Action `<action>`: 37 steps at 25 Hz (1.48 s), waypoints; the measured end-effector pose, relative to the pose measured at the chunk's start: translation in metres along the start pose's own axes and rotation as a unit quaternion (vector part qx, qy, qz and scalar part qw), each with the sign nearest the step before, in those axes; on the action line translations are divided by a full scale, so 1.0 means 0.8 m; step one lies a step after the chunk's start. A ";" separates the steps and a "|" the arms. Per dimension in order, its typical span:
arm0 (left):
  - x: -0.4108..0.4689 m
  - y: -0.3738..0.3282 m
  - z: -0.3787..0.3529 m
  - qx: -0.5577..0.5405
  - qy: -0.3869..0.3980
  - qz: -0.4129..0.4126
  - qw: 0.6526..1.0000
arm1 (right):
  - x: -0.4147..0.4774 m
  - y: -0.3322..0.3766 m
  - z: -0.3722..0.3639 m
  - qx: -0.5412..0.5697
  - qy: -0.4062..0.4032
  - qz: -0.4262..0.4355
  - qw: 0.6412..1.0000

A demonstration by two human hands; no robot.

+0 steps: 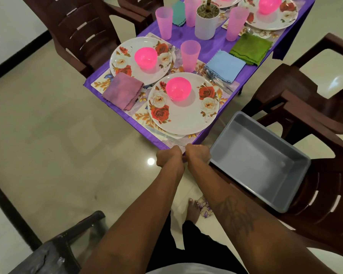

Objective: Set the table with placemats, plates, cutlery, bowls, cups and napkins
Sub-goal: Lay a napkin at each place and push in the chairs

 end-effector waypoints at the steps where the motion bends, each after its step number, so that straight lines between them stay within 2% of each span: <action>1: 0.000 0.001 -0.001 -0.010 0.009 0.009 1.000 | -0.013 0.005 0.003 0.010 0.006 -0.004 1.000; 5: -0.003 0.009 -0.002 -0.006 0.049 0.042 0.998 | -0.026 0.010 0.006 0.014 0.014 -0.005 1.000; 8: -0.007 0.006 -0.015 -0.034 0.115 0.002 0.993 | -0.030 0.016 0.005 0.005 0.017 0.001 1.000; 12: -0.008 -0.004 0.007 0.024 0.029 0.020 0.999 | -0.034 0.022 -0.001 -0.026 0.031 0.001 0.999; 15: -0.003 -0.005 0.013 0.034 -0.002 0.013 0.999 | -0.037 0.017 0.000 -0.023 0.025 -0.004 0.999; 21: -0.016 -0.006 -0.009 -0.052 0.023 0.005 0.998 | -0.044 0.019 0.009 0.020 0.028 -0.034 0.999; 26: -0.014 -0.001 -0.015 -0.054 0.079 0.004 0.995 | -0.049 0.017 0.011 0.026 0.029 -0.035 0.999; 28: -0.010 -0.001 -0.008 -0.047 0.046 0.016 0.998 | -0.052 0.017 0.012 0.026 0.031 -0.033 0.999; 32: 0.009 0.001 -0.005 -0.001 0.044 0.042 0.998 | -0.051 0.023 0.014 0.023 0.026 -0.044 0.998; 37: 0.026 0.005 -0.008 -0.035 0.038 0.043 0.998 | -0.048 0.017 0.002 0.083 0.021 -0.036 0.996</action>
Point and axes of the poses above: each hand's wrist, its own x-axis towards the middle knuckle, its own z-axis out of the back of the hand, y = z × x, the point moved 7 cm from there along x, towards the middle knuckle, and after that the axes turned 15 degrees about y, right-handed, at the moved point
